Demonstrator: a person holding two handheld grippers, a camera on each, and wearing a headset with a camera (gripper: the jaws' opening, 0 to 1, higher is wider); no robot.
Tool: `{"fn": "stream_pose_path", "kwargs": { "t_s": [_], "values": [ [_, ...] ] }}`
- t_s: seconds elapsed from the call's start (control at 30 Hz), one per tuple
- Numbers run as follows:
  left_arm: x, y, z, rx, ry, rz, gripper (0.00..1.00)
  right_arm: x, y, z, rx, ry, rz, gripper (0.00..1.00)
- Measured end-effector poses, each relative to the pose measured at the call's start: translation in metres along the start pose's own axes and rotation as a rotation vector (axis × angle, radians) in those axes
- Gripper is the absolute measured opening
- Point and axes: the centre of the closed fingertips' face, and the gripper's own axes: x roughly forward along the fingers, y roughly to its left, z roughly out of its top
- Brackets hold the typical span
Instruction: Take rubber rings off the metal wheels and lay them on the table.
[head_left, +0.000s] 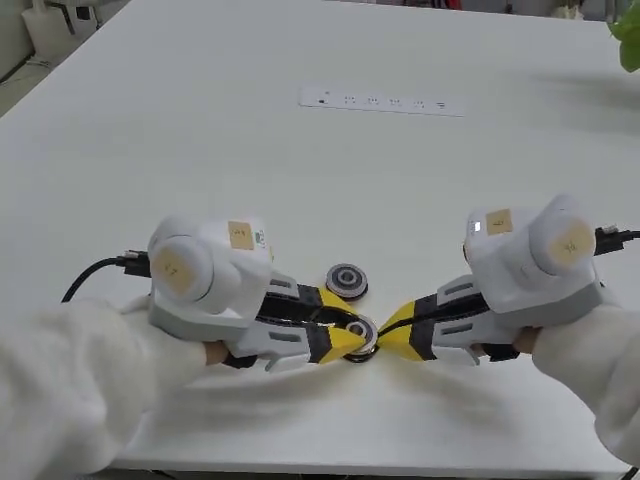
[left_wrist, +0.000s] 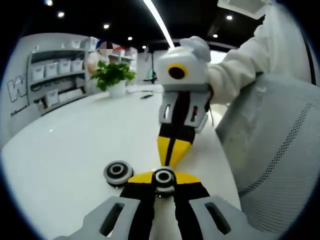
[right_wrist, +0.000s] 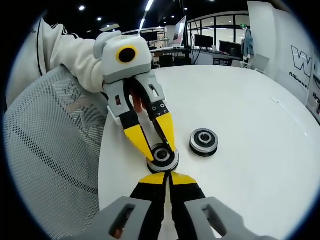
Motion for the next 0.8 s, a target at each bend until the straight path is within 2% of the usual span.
{"fn": "stream_pose_path", "kwargs": {
  "t_s": [0.13,0.33,0.7,0.77,0.8],
  "values": [
    [-0.0007,-0.0002,-0.0002,-0.001,-0.003,-0.002,0.14,-0.0009,-0.0024,-0.0001,0.042,-0.003,-0.005,0.0],
    [-0.0016,-0.0005,-0.0004,0.0,-0.003,-0.003,0.14,-0.0019,-0.0053,0.0,0.154,-0.016,-0.003,0.0],
    [-0.0025,-0.0007,-0.0006,-0.001,-0.001,-0.002,0.14,-0.0055,-0.0068,0.0013,0.438,-0.056,0.015,0.0],
    [-0.0025,-0.0007,-0.0006,-0.002,-0.001,-0.001,0.14,-0.0062,-0.0062,0.0029,0.493,-0.072,0.022,0.0],
    [-0.0025,-0.0007,-0.0006,-0.001,-0.001,-0.001,0.14,-0.0076,-0.0055,0.0061,0.543,-0.101,0.035,0.0]
  ]
}}
